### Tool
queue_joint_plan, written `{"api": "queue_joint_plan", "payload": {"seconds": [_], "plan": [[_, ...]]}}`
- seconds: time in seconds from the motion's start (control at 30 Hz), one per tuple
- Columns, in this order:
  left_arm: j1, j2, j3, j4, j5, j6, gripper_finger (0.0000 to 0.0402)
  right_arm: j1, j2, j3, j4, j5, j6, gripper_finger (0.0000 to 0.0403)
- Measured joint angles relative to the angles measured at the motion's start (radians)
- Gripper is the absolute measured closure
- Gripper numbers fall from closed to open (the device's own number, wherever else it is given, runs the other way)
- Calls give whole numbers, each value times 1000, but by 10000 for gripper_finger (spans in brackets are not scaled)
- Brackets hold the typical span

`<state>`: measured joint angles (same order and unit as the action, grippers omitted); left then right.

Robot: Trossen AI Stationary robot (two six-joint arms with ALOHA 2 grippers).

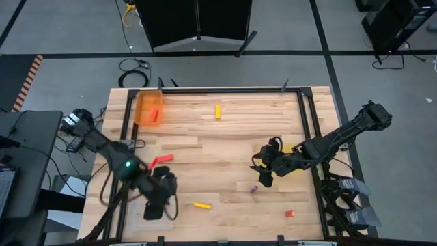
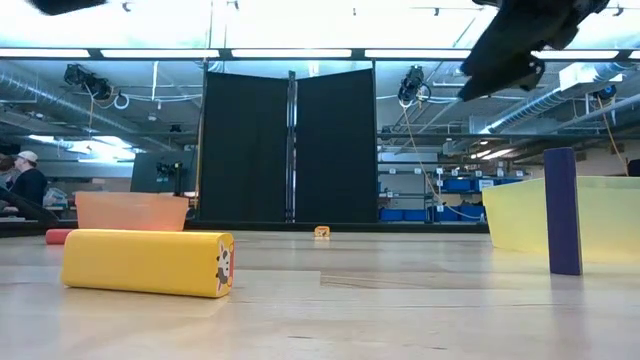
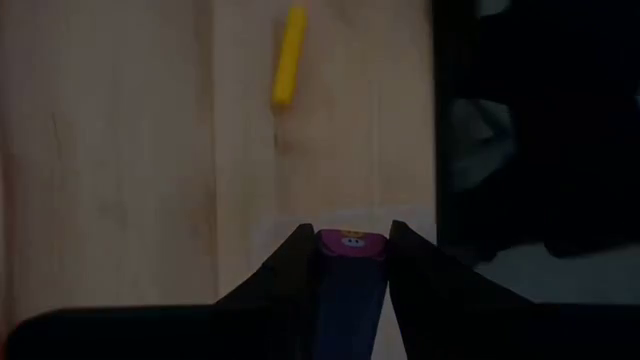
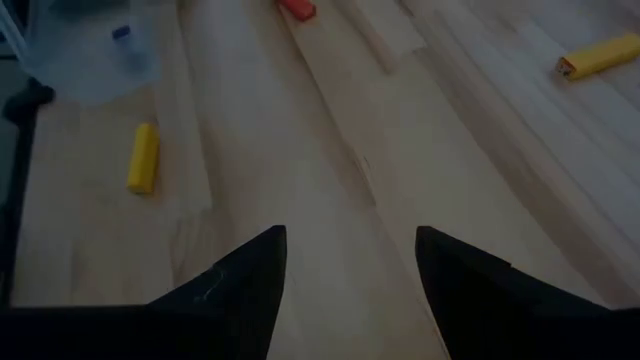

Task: Sort blocks
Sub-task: Put the top right purple block into the transparent bin

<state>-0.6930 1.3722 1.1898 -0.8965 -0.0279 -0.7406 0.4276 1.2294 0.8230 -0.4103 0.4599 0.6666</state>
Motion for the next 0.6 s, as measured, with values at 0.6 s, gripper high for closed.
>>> {"api": "queue_joint_plan", "payload": {"seconds": [0.6], "plan": [[-184, 16, -297, 273, -7, -454, 203, -34, 515, 233, 453, -246, -263, 148]]}}
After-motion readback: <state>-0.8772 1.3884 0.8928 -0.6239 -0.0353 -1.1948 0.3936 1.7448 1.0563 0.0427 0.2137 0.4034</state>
